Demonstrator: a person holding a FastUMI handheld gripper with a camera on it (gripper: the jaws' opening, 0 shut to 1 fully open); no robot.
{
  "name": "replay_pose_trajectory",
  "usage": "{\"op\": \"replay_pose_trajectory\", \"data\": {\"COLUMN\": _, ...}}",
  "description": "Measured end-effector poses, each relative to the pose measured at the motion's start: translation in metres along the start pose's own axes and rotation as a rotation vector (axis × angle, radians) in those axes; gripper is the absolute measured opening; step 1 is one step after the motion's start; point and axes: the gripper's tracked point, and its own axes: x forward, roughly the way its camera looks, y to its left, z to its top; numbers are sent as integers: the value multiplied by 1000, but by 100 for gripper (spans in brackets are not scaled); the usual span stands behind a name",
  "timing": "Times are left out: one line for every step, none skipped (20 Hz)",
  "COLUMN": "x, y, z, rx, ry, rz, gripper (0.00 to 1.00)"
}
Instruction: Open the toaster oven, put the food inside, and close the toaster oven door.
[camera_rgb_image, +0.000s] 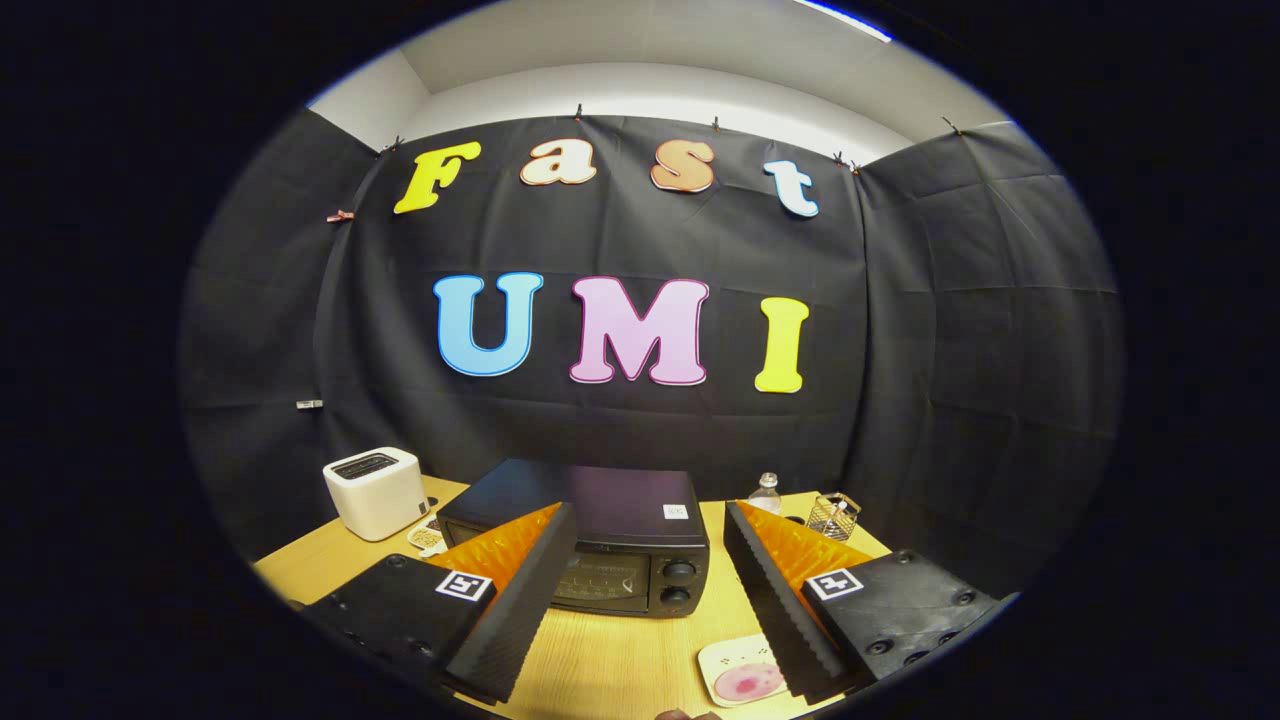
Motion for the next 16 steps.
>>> {"op": "replay_pose_trajectory", "data": {"x": 2, "y": 4, "z": -2, "rx": 2, "ry": 4, "rz": 4, "gripper": 98}}
{"op": "replay_pose_trajectory", "data": {"x": 5, "y": 7, "z": -4, "rx": 0, "ry": 9, "rz": 6, "gripper": 98}}
{"op": "replay_pose_trajectory", "data": {"x": 9, "y": 10, "z": -6, "rx": -5, "ry": 12, "rz": 9, "gripper": 98}}
{"op": "replay_pose_trajectory", "data": {"x": 13, "y": 14, "z": -8, "rx": -8, "ry": 15, "rz": 9, "gripper": 98}}
{"op": "replay_pose_trajectory", "data": {"x": 16, "y": 16, "z": -11, "rx": -6, "ry": 21, "rz": 10, "gripper": 98}}
{"op": "replay_pose_trajectory", "data": {"x": 21, "y": 20, "z": -13, "rx": 1, "ry": 29, "rz": 12, "gripper": 98}}
{"op": "replay_pose_trajectory", "data": {"x": 28, "y": 25, "z": -17, "rx": 6, "ry": 37, "rz": 13, "gripper": 98}}
{"op": "replay_pose_trajectory", "data": {"x": 33, "y": 28, "z": -20, "rx": 8, "ry": 48, "rz": 9, "gripper": 98}}
{"op": "replay_pose_trajectory", "data": {"x": 39, "y": 32, "z": -24, "rx": 9, "ry": 58, "rz": 6, "gripper": 98}}
{"op": "replay_pose_trajectory", "data": {"x": 46, "y": 37, "z": -27, "rx": 10, "ry": 65, "rz": 1, "gripper": 98}}
{"op": "replay_pose_trajectory", "data": {"x": 53, "y": 41, "z": -30, "rx": 12, "ry": 71, "rz": -3, "gripper": 98}}
{"op": "replay_pose_trajectory", "data": {"x": 61, "y": 47, "z": -34, "rx": 12, "ry": 78, "rz": -4, "gripper": 98}}
{"op": "replay_pose_trajectory", "data": {"x": 69, "y": 53, "z": -39, "rx": 10, "ry": 85, "rz": -6, "gripper": 98}}
{"op": "replay_pose_trajectory", "data": {"x": 77, "y": 60, "z": -45, "rx": 9, "ry": 97, "rz": -7, "gripper": 98}}
{"op": "replay_pose_trajectory", "data": {"x": 85, "y": 67, "z": -51, "rx": 13, "ry": 111, "rz": -8, "gripper": 98}}
{"op": "replay_pose_trajectory", "data": {"x": 92, "y": 72, "z": -58, "rx": 22, "ry": 127, "rz": -12, "gripper": 98}}
